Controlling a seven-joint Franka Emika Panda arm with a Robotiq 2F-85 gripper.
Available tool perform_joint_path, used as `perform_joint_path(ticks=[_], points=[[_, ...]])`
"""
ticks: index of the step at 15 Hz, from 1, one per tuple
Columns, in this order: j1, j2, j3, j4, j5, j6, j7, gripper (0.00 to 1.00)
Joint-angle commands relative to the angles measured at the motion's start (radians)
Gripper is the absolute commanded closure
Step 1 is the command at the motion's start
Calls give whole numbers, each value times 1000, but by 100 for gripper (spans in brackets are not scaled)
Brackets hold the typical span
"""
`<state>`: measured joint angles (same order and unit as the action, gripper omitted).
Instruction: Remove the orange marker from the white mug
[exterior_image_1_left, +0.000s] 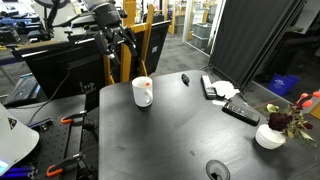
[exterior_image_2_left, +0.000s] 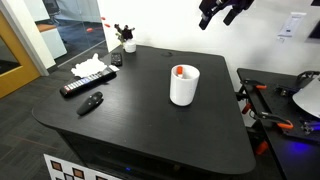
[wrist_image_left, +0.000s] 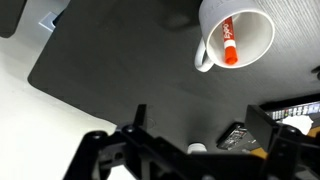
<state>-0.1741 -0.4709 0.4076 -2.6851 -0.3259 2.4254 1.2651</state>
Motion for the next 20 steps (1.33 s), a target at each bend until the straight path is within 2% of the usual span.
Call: perform_joint_path(ticks=[1, 4, 15, 20], points=[[-1, 36, -1, 20, -42, -30, 157, 0], [14, 71, -11, 31, -65, -38, 205, 0], [90, 270, -32, 120, -220, 12, 235, 0], [126, 377, -77, 158, -321, 124, 342, 0]])
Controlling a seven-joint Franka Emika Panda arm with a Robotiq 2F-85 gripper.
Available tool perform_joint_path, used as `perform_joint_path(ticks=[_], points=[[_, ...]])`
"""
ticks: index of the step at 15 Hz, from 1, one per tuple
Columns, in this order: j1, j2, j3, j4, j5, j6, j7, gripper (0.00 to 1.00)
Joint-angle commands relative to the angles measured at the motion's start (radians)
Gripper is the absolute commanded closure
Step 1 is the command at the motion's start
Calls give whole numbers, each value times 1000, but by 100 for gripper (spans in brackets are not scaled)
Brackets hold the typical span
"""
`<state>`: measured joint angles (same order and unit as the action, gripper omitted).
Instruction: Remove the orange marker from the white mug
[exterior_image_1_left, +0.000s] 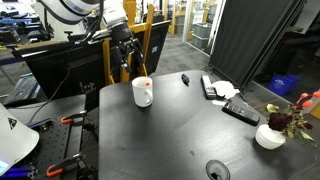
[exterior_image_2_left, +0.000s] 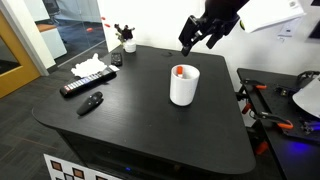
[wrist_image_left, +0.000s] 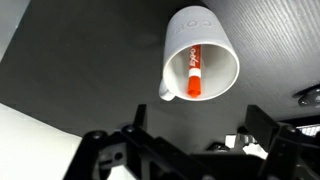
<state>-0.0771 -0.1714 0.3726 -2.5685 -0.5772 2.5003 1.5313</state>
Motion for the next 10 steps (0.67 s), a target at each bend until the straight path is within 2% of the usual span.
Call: perform_joint_path(ticks=[1, 2, 5, 6, 7, 9, 10], points=[[38, 98, -57, 49, -89, 57, 93, 0], [51, 113, -73, 57, -97, 59, 101, 0], [86, 158, -122, 81, -116, 59, 117, 19], [98, 172, -137, 89, -117, 61, 116, 19], [108, 185, -151, 98, -117, 64, 115, 28], [127, 204, -175, 113, -112, 65, 109, 28], [135, 212, -185, 119, -111, 66, 107, 33]])
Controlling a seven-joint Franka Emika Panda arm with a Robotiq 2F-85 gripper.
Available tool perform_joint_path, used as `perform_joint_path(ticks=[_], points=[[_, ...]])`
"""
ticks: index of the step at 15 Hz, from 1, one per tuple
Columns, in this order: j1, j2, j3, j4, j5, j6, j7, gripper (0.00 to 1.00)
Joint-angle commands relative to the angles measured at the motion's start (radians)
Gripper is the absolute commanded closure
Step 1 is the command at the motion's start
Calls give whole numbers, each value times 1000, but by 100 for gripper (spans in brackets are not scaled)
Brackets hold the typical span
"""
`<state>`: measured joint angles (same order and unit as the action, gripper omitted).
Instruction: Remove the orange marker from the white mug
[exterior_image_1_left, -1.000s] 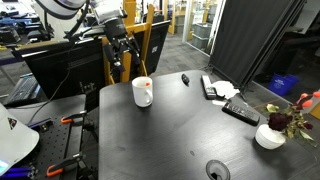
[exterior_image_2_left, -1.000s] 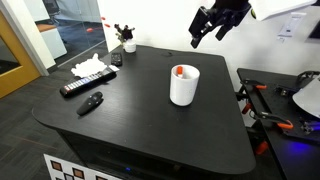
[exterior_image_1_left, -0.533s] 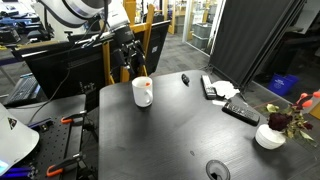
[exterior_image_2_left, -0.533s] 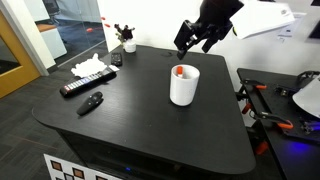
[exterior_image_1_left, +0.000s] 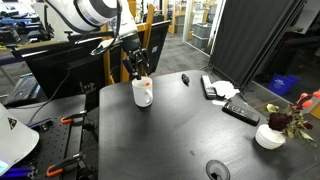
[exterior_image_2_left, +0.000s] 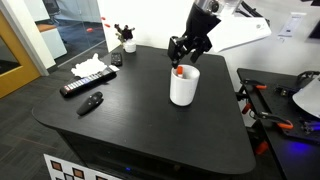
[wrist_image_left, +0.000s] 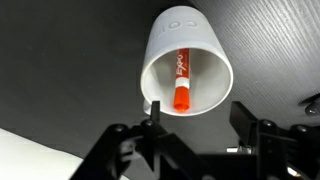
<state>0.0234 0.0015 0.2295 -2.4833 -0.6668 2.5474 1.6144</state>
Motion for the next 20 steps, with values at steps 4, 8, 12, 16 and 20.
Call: perform_joint_path(ticks=[4, 8, 12, 16, 20], points=[[60, 66, -76, 53, -9, 22, 12, 36], [79, 82, -95, 63, 4, 19, 1, 44], [89, 84, -104, 63, 7, 20, 0, 52], [93, 74, -109, 54, 9, 29, 0, 53], [95, 67, -111, 43, 30, 28, -19, 52]])
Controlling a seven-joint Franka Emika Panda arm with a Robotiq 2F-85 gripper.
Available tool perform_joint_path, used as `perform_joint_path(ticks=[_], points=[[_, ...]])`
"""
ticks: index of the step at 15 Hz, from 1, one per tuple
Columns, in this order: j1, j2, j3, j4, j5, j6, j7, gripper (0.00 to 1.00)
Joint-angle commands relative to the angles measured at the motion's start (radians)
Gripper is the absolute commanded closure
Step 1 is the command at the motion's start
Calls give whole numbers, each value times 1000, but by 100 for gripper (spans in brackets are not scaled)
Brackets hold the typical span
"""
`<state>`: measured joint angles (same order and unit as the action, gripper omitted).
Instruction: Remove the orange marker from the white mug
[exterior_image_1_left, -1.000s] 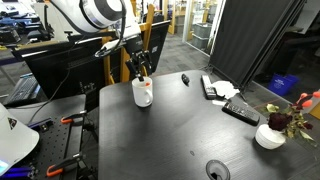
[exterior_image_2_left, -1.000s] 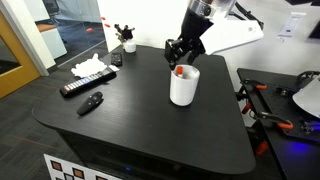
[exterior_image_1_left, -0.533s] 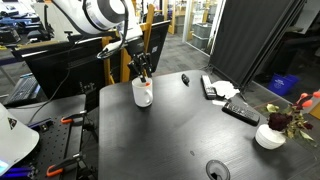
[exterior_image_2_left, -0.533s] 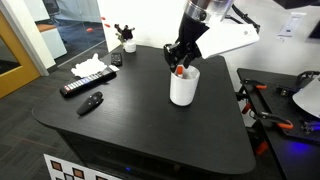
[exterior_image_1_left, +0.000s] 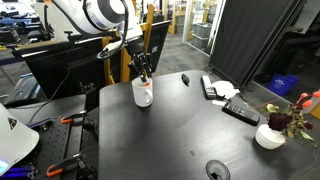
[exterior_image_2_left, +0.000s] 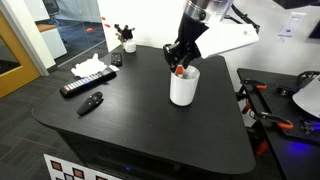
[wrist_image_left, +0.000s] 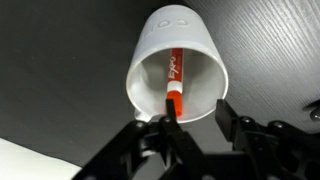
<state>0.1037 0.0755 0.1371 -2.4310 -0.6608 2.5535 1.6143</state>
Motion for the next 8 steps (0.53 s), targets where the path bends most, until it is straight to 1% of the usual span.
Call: perform_joint_path(ticks=[1, 3, 4, 6, 8], points=[[15, -10, -18, -12, 30, 21, -24, 52], [14, -15, -19, -20, 45, 29, -34, 53], [14, -18, -19, -23, 49, 27, -34, 57], [13, -22, -20, -29, 52, 33, -37, 59], [10, -18, -23, -29, 60, 33, -41, 59]])
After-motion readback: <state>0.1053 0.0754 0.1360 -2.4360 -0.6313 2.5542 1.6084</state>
